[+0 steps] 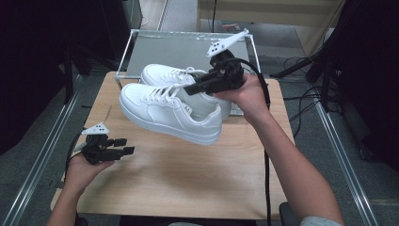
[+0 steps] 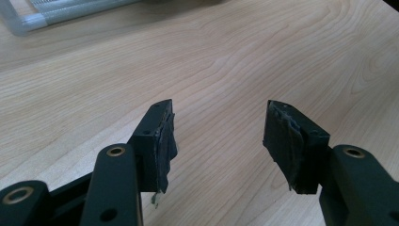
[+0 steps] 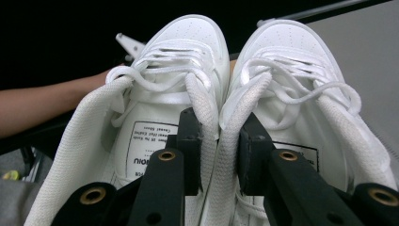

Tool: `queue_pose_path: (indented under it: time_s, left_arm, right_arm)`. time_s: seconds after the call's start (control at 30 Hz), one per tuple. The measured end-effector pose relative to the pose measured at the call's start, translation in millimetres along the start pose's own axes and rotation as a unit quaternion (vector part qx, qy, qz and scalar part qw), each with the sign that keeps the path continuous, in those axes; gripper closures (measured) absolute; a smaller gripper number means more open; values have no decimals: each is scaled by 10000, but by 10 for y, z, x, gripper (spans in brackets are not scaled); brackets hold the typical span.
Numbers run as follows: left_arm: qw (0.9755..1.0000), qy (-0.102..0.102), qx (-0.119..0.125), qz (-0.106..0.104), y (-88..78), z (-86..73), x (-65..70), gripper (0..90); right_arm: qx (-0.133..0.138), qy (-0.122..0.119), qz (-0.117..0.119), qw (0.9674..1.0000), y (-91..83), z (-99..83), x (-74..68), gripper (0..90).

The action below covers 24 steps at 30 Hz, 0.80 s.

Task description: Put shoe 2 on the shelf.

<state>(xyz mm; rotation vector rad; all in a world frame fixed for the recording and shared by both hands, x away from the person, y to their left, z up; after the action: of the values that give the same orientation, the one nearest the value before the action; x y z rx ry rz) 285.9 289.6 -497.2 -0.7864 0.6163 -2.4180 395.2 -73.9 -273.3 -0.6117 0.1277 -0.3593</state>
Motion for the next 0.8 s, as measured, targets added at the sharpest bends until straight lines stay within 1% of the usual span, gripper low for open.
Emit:
queue_pose_path:
  time_s: [0.1, 0.17, 0.23, 0.3, 0.33, 0.43, 0.5, 0.53, 0.57, 0.63, 0.67, 0.7, 0.73, 0.8]
  left_arm:
    - [10000, -15, 12, -10, 0, 0, 5, 436]
    - [10000, -7, 22, -1, 9, 1, 10, 437]
    - [10000, 19, -15, -22, 17, 5, 12, 436]
    - [10000, 45, -22, -30, 38, 9, 27, 437]
    - [10000, 52, -31, -45, 42, 12, 31, 437]
    - [9999, 75, -77, -81, 53, 17, 39, 437]
    - [9999, 72, -70, -88, 54, 16, 39, 437]
    - [9999, 68, -59, -83, 53, 16, 38, 437]
    - [9999, 63, -50, -97, 54, 17, 37, 437]
    - [9999, 66, -52, -122, 57, 18, 35, 437]
    - [9999, 72, -54, -128, 58, 18, 36, 437]
    - [9999, 60, -58, -147, 59, 17, 35, 437]
    - [9999, 56, -46, -157, 59, 18, 34, 437]
    - [9998, 43, -27, -169, 59, 18, 35, 437]
  right_arm:
    - [20, 25, -140, 9999, 13, 119, 30, 757]
    - [57, 99, -256, 9996, 26, 199, 66, 756]
    - [81, 226, -401, 9989, 40, 273, 108, 756]
    - [85, 369, -576, 9976, 59, 341, 149, 756]
    - [91, 423, -701, 9966, 73, 382, 176, 757]
    - [82, 498, -978, 9939, 114, 463, 236, 757]
    - [46, 579, -1189, 9912, 158, 520, 291, 756]
    - [41, 616, -1248, 9903, 176, 535, 311, 757]
    - [23, 687, -1345, 9885, 196, 553, 341, 757]
    - [-1, 903, -1573, 9834, 242, 590, 414, 756]
    - [-6, 982, -1651, 9814, 256, 598, 439, 756]
    - [19, 1007, -1730, 9798, 279, 604, 475, 756]
    - [4, 1096, -1839, 9768, 301, 612, 517, 757]
    - [0, 1184, -1995, 9727, 343, 626, 594, 757]
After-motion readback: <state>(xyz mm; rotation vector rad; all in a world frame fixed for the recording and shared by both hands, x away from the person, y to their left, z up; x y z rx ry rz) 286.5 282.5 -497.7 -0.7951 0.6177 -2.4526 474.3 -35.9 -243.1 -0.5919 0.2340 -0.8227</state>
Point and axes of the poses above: each handheld gripper's, and its own axes: y roughly forward along the jaws, z roughly out of its top, x roughly to its right, the point moved 1 cm from there along y, roughly forward along the jaws, and after that the axes turned 13 degrees about -z, right-handed, at the moved point
